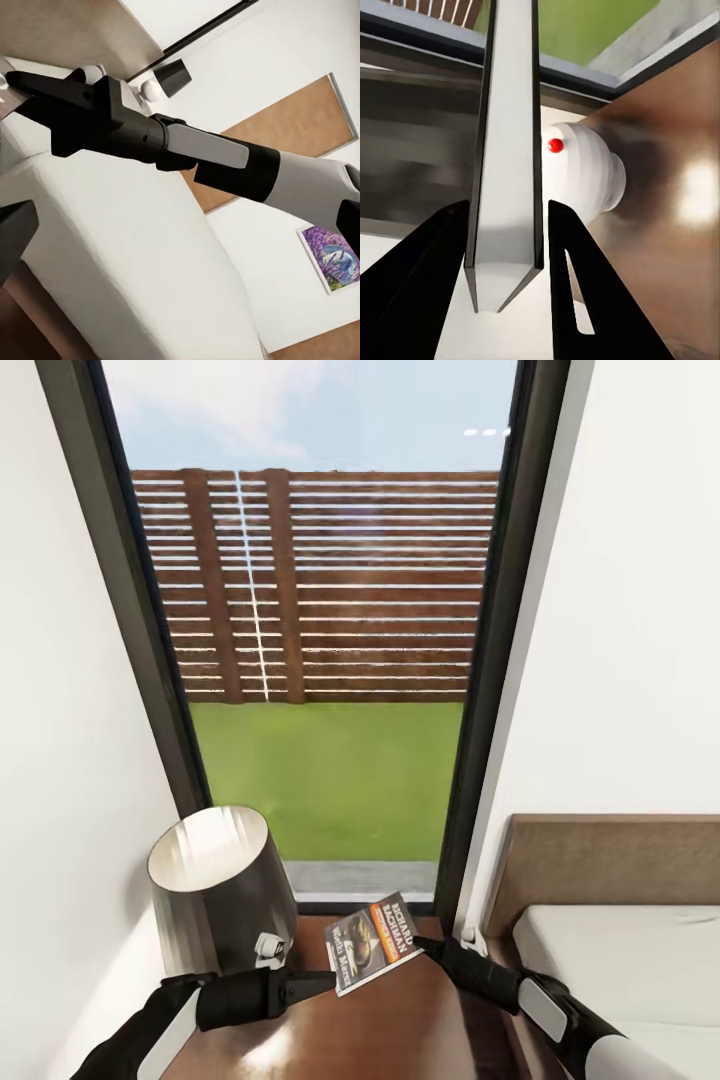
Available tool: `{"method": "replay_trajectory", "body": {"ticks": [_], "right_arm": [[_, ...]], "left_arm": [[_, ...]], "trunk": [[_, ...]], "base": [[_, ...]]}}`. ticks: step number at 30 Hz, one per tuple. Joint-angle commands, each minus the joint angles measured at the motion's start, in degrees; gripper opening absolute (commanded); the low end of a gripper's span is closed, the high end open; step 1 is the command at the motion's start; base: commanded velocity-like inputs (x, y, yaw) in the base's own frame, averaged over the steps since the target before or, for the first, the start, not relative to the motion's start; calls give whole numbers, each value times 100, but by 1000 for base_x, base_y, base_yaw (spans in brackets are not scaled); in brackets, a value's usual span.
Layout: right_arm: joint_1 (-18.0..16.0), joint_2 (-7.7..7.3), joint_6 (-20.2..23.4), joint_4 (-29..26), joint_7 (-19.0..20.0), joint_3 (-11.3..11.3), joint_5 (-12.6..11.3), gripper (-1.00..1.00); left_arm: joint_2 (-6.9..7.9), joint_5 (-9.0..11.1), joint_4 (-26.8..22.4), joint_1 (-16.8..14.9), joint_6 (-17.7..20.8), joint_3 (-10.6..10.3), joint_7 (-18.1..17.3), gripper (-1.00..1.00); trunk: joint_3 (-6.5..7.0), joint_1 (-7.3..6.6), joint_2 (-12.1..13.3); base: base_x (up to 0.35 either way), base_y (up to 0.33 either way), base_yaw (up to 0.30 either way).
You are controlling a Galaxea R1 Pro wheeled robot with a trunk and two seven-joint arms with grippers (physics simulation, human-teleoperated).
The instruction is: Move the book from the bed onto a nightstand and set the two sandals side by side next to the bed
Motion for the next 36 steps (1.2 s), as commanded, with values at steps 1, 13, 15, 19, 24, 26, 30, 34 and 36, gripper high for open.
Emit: {"method": "replay_trajectory", "body": {"ticks": [1,13,15,19,24,26,30,34,36], "right_arm": [[-5,-4,50,0,2,24,-66,-100],[-5,-3,50,6,2,25,-66,-100],[-5,-3,50,6,2,24,-66,-100],[-5,-3,50,7,2,26,-66,-100],[-5,-3,50,9,2,26,-66,-100],[-5,-3,50,8,2,28,-66,-100],[-5,-3,50,6,2,29,-66,-100],[-5,-3,50,7,2,30,-66,-100],[-5,-3,50,7,2,28,-66,-100]], "left_arm": [[7,52,0,-7,60,-24,2,100],[7,53,1,-5,60,-22,2,100],[7,52,2,-6,60,-23,2,100],[7,54,2,-6,60,-23,3,100],[7,58,3,-5,60,-23,2,100],[7,59,6,-7,60,-23,3,100],[7,59,5,-6,60,-20,5,100],[7,57,8,-4,60,-21,6,100],[7,56,8,-4,60,-19,5,100]], "trunk": [[-25,23,-45],[-240,286,-527],[-276,330,-607],[-348,418,-767],[-438,528,-968],[-473,572,-1048],[-545,660,-1209],[-617,747,-1369],[-653,791,-1449]], "base": [[0,0,0],[0,0,0],[0,0,0],[0,0,0],[0,0,0],[0,0,0],[0,0,0],[0,0,0],[0,0,0]]}}
